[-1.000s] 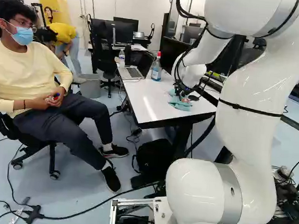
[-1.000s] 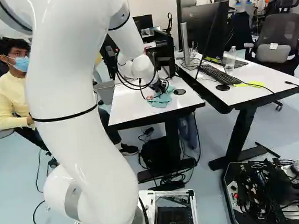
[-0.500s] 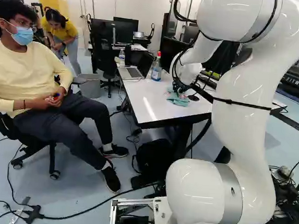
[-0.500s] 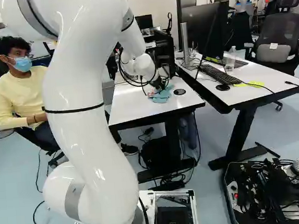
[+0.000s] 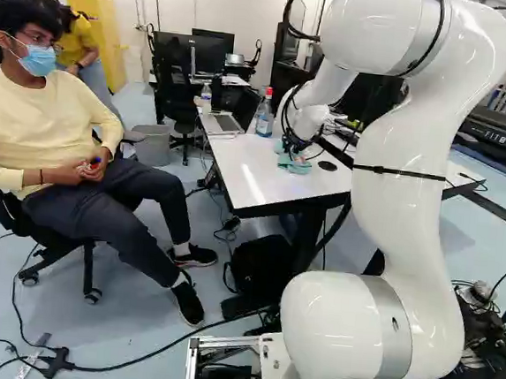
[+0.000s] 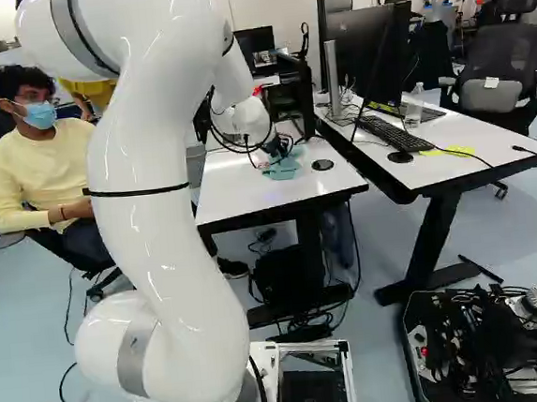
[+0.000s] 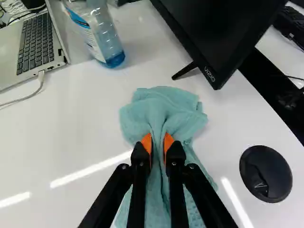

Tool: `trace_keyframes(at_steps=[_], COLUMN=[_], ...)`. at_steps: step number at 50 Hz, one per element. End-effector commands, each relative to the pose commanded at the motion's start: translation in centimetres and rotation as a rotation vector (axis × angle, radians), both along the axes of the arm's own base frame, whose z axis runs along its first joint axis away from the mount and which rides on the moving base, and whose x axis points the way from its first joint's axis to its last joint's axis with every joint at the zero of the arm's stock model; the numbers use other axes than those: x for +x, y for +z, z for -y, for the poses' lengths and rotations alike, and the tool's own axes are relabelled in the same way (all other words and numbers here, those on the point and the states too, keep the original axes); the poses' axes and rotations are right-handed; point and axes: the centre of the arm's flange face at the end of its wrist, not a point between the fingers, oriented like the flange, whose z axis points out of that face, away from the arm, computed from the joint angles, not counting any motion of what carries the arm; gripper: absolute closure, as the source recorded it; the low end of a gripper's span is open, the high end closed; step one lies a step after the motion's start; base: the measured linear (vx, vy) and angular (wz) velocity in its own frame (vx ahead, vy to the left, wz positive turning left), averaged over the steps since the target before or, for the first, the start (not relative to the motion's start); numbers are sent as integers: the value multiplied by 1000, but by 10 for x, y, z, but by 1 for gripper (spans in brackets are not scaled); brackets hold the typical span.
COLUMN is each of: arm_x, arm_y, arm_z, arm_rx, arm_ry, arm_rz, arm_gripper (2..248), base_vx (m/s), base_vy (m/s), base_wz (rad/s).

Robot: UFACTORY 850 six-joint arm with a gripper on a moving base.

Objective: Clean the table with the green towel

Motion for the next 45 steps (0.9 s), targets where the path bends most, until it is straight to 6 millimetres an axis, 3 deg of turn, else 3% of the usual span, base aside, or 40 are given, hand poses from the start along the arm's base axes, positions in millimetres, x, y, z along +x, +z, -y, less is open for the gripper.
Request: trace_keyframes(at_steps=[14, 25, 45], arm_x=[-4, -19, -51], arm_y=[1, 2, 4], arm_z=[-24, -36, -21], arm_rx=[0, 1, 3], arm_ry=[39, 56, 26], arm_rz=[-4, -15, -32], arm_gripper=[200, 200, 200], base_vx=[0, 0, 0], base_vy=[0, 0, 0], base_wz=[0, 0, 0])
